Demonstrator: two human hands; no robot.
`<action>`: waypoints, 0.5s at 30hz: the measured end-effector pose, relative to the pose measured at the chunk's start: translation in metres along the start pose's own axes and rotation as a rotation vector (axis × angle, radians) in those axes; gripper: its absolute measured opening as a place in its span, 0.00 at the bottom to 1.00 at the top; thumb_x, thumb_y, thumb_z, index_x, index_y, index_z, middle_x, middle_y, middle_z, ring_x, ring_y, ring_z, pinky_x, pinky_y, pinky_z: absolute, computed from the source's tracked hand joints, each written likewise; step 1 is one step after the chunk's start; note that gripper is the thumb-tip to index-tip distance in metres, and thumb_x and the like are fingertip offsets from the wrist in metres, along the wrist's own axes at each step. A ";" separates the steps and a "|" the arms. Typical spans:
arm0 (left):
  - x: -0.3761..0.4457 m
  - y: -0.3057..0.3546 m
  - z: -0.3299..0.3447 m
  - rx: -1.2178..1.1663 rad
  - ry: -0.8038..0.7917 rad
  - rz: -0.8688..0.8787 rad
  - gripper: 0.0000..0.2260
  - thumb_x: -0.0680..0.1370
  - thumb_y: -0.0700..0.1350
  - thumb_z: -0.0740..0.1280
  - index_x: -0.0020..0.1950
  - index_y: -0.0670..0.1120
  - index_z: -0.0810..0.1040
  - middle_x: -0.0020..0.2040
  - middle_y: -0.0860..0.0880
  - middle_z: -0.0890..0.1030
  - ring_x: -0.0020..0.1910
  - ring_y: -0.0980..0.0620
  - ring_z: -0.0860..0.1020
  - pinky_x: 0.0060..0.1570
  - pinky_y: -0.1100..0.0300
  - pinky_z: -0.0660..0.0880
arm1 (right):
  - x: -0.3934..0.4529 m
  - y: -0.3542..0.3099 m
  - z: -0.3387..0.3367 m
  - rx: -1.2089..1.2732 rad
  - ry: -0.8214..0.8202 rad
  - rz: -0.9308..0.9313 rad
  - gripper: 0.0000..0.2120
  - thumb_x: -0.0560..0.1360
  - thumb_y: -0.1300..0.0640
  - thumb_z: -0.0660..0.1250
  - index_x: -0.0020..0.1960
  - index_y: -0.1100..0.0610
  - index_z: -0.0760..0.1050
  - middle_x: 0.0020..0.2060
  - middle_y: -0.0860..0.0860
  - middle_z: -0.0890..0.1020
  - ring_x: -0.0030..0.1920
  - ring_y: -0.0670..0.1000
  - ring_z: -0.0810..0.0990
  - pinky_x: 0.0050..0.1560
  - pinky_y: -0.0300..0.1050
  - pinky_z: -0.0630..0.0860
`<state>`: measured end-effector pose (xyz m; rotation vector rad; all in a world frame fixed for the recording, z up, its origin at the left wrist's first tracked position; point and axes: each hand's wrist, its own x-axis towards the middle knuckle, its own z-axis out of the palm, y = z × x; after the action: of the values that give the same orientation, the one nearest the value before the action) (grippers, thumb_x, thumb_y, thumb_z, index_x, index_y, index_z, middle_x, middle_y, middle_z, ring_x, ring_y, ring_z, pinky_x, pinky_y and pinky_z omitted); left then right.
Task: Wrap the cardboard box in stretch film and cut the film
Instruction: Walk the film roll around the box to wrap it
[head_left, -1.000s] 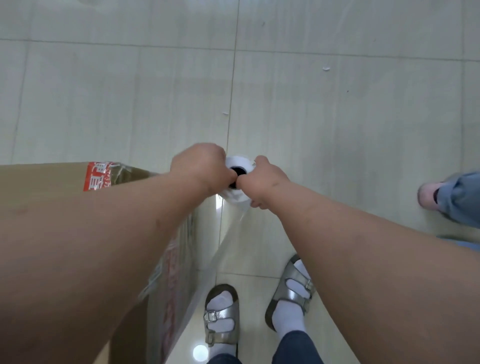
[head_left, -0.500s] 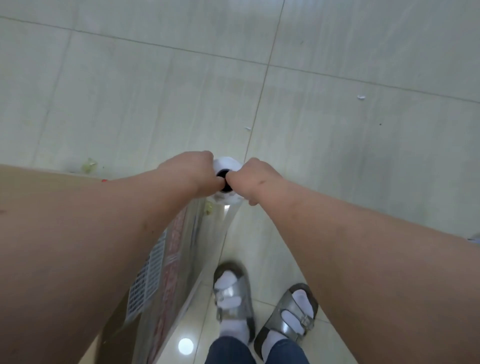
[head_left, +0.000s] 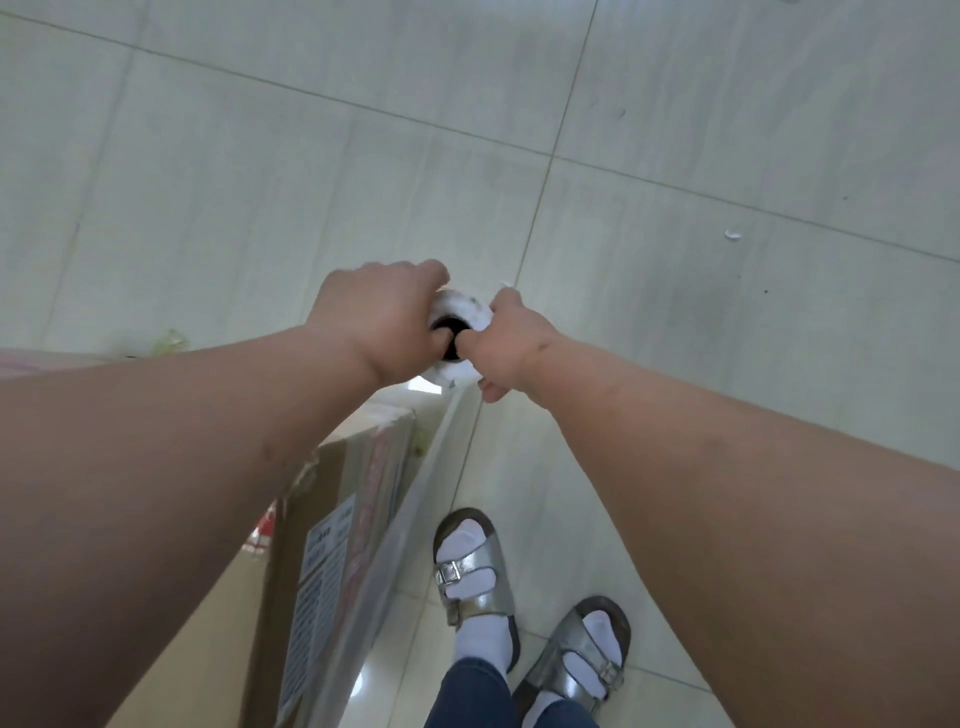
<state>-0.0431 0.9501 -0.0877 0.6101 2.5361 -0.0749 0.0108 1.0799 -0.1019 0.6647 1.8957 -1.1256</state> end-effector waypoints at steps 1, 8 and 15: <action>0.000 -0.004 -0.002 -0.136 -0.126 -0.132 0.18 0.75 0.58 0.63 0.59 0.49 0.73 0.45 0.50 0.80 0.45 0.46 0.78 0.43 0.55 0.71 | 0.002 -0.004 -0.003 0.042 -0.021 0.041 0.26 0.78 0.51 0.60 0.71 0.54 0.54 0.50 0.58 0.81 0.43 0.56 0.85 0.48 0.49 0.80; 0.003 -0.015 -0.001 -0.665 -0.426 -0.434 0.12 0.75 0.48 0.67 0.48 0.39 0.79 0.41 0.43 0.85 0.44 0.45 0.83 0.35 0.61 0.69 | 0.010 -0.028 -0.015 -0.377 0.022 -0.030 0.37 0.72 0.46 0.69 0.74 0.54 0.56 0.55 0.54 0.77 0.51 0.56 0.79 0.47 0.48 0.77; 0.031 -0.038 -0.036 0.010 -0.151 -0.060 0.09 0.73 0.45 0.64 0.33 0.46 0.69 0.30 0.50 0.72 0.32 0.48 0.71 0.29 0.60 0.62 | 0.026 -0.061 -0.007 -0.271 0.010 -0.108 0.22 0.74 0.46 0.66 0.61 0.56 0.66 0.42 0.50 0.74 0.47 0.54 0.76 0.41 0.45 0.70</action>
<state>-0.1003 0.9352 -0.0748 0.5128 2.4093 -0.1493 -0.0522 1.0592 -0.0945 0.4221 2.0650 -0.9086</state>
